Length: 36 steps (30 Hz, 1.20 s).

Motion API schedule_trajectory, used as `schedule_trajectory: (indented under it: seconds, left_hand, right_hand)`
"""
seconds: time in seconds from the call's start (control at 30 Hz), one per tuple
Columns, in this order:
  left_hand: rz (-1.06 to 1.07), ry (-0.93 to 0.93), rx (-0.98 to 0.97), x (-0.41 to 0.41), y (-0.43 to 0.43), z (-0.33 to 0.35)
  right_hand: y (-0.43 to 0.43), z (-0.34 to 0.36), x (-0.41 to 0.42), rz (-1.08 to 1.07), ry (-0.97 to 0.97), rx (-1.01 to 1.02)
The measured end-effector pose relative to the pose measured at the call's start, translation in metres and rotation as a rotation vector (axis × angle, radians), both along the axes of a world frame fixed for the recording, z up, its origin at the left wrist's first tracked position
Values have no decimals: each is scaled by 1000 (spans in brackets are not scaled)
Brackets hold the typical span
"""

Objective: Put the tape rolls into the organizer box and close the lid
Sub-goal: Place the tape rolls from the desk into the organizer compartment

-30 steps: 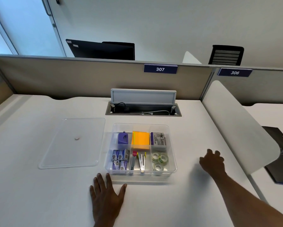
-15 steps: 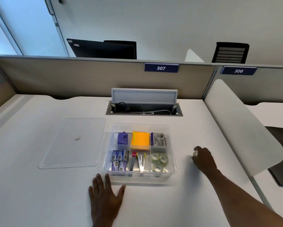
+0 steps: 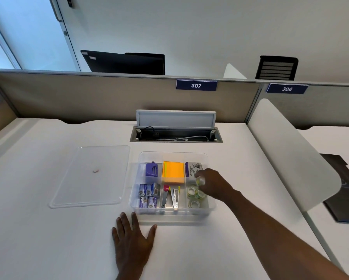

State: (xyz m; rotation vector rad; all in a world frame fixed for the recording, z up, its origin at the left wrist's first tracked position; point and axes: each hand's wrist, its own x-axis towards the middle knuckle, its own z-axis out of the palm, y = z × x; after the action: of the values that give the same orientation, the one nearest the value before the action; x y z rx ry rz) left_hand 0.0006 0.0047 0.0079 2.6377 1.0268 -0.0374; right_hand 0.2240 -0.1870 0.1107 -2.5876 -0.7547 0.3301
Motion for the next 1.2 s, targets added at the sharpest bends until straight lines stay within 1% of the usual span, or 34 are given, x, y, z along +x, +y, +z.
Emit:
schedule_trajectory:
  seconds: [0.17, 0.27, 0.5, 0.63, 0.87, 1.07, 1.2]
  left_hand:
    - [-3, -25, -15, -1, -1, 4]
    - [-6, -20, -12, -1, -1, 5]
    - [-10, -5, 19, -2, 0, 4]
    - [-8, -3, 16, -2, -1, 6]
    - [-5, -14, 4, -2, -1, 6]
    - [-7, -9, 2, -1, 0, 5]
    - [-5, -14, 2, -1, -1, 7]
  right_hand:
    - [4, -12, -19, 79, 76, -140]
    - [3, -15, -23, 63, 91, -155]
    - [7, -10, -18, -108, -25, -54]
    - [8, -8, -13, -174, -121, -49]
    - [15, -9, -11, -199, -120, -195]
    - [27, -19, -17, -176, -37, -297]
    - [30, -27, -17, -155, -23, -369]
